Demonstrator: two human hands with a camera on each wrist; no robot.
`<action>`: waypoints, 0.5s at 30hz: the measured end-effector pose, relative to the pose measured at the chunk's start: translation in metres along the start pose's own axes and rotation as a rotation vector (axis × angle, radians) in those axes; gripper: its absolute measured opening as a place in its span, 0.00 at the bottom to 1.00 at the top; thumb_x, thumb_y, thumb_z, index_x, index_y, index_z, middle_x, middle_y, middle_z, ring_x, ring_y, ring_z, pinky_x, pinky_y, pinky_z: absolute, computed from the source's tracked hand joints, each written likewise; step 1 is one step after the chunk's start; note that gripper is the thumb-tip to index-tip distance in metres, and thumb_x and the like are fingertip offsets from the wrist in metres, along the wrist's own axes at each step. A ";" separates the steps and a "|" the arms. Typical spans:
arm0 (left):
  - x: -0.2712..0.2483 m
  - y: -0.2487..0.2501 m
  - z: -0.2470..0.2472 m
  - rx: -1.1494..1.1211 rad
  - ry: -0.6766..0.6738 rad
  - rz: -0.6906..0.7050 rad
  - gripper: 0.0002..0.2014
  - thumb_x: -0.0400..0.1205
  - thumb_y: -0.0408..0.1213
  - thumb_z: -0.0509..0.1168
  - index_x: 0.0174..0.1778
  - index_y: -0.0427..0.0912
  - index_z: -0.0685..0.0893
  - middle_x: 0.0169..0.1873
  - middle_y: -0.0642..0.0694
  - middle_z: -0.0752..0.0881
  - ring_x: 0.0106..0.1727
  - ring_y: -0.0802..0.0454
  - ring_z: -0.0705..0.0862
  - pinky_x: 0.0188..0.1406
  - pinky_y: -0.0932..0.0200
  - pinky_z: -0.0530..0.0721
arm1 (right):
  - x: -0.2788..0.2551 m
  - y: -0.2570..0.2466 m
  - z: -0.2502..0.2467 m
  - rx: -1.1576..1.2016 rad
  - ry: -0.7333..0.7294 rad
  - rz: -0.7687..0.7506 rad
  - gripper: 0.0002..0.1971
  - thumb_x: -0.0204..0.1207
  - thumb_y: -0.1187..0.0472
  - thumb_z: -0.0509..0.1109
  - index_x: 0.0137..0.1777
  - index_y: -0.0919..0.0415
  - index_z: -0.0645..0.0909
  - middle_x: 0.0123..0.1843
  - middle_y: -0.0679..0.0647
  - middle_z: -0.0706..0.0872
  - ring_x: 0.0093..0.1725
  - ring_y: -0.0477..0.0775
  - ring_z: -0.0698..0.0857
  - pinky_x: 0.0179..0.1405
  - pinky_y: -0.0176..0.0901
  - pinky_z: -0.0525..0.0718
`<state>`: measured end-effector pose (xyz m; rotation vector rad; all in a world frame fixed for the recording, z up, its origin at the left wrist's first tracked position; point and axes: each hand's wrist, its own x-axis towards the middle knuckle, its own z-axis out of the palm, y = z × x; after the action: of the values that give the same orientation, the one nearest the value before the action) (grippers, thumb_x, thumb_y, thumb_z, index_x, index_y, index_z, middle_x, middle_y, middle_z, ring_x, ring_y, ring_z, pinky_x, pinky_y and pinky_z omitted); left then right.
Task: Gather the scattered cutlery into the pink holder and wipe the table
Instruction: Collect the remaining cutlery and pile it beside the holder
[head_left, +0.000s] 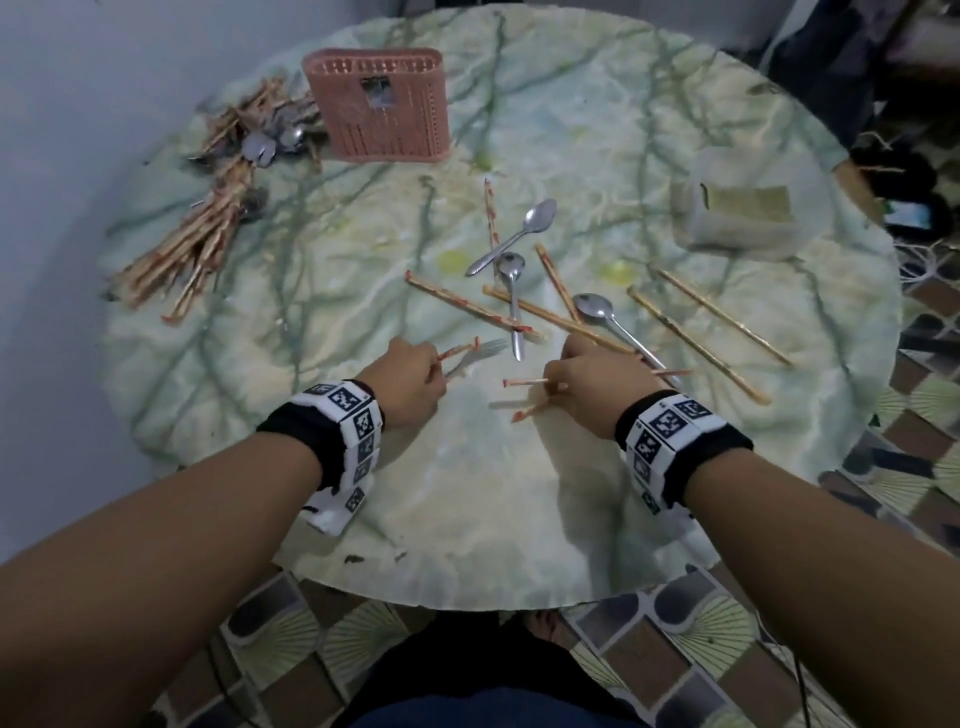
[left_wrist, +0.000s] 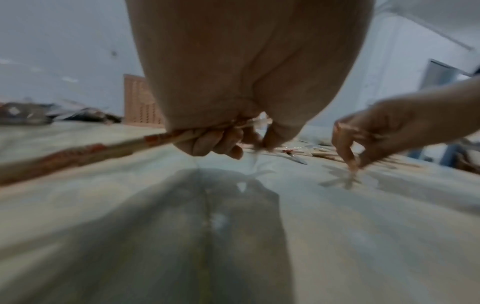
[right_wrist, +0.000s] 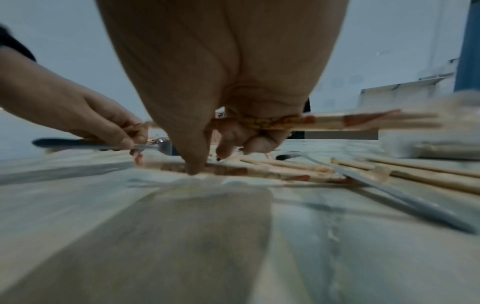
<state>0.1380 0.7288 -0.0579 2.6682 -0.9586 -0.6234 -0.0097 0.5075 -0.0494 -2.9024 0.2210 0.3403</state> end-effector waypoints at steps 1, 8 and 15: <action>0.000 -0.002 -0.005 -0.006 0.015 0.026 0.08 0.86 0.42 0.60 0.46 0.41 0.74 0.45 0.39 0.77 0.38 0.40 0.80 0.34 0.50 0.74 | 0.001 -0.003 -0.003 0.028 0.044 -0.039 0.08 0.85 0.51 0.66 0.58 0.50 0.84 0.58 0.51 0.78 0.49 0.60 0.84 0.46 0.55 0.85; 0.027 -0.026 -0.048 -0.114 0.201 0.097 0.16 0.83 0.40 0.60 0.66 0.44 0.67 0.33 0.47 0.79 0.37 0.38 0.79 0.34 0.48 0.69 | 0.019 -0.029 -0.040 0.380 0.370 -0.064 0.05 0.87 0.61 0.59 0.60 0.57 0.71 0.42 0.52 0.82 0.42 0.64 0.81 0.41 0.58 0.78; 0.092 0.001 -0.043 0.188 0.026 0.290 0.03 0.82 0.45 0.66 0.49 0.59 0.79 0.40 0.47 0.85 0.44 0.41 0.84 0.39 0.55 0.73 | 0.040 -0.035 -0.065 0.589 0.621 0.052 0.04 0.91 0.57 0.55 0.60 0.53 0.69 0.44 0.46 0.87 0.42 0.54 0.83 0.41 0.53 0.79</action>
<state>0.2213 0.6716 -0.0482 2.6096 -1.4253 -0.4526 0.0486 0.5217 0.0088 -2.3259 0.4084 -0.5442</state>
